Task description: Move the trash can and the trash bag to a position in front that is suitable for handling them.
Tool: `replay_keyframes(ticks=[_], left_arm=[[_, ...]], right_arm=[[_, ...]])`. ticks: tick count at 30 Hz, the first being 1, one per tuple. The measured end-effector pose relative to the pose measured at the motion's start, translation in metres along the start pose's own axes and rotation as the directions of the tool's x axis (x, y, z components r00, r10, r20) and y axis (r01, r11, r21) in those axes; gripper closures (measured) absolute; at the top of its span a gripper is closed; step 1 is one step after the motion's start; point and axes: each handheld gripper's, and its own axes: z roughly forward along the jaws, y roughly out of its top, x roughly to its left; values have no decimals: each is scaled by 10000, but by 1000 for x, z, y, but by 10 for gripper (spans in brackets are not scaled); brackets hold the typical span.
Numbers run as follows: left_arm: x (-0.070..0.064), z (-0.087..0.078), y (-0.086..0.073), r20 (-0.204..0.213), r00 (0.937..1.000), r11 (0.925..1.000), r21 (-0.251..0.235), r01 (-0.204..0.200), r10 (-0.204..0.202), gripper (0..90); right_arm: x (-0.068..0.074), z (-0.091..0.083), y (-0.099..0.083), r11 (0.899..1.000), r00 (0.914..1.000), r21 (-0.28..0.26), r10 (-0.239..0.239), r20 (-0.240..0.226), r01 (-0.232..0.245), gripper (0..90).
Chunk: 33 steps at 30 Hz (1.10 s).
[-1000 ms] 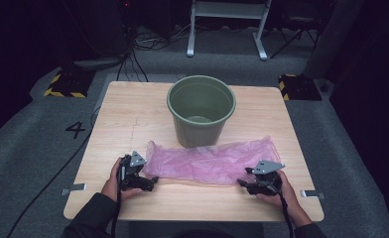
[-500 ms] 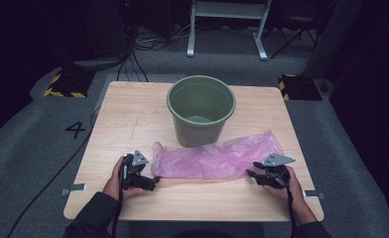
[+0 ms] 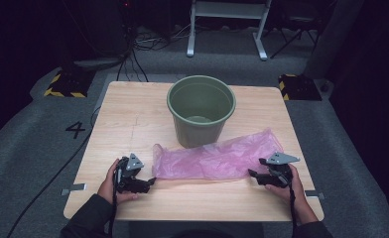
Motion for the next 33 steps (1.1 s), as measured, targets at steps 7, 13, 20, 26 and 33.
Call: replay_keyframes(ticks=[7, 13, 20, 26, 33], left_arm=[[-12, -10, 6, -81, 9985, 9969, -565, -541, 538, 162], [-17, -23, 10, 142, 9981, 9915, -1159, -583, 604, 156], [-34, -27, 18, 470, 9945, 9840, -1566, -849, 933, 156], [-51, -20, 29, 1020, 9835, 9766, -1711, -1306, 1494, 156], [-84, 8, 46, 1979, 9493, 9668, -1258, -2226, 2443, 157]], right_arm=[[-4, -20, 0, 9972, 9982, -628, 423, 427, -395, 274], [-15, -25, -7, 9963, 9930, -515, 740, 922, -695, 262], [-25, -22, -11, 9925, 9853, -359, 1204, 1213, -1168, 251], [-24, -12, -10, 9945, 9894, 62, 1037, 1014, -1049, 287], [-20, 0, -4, 9954, 9949, 433, 825, 587, -851, 294]])
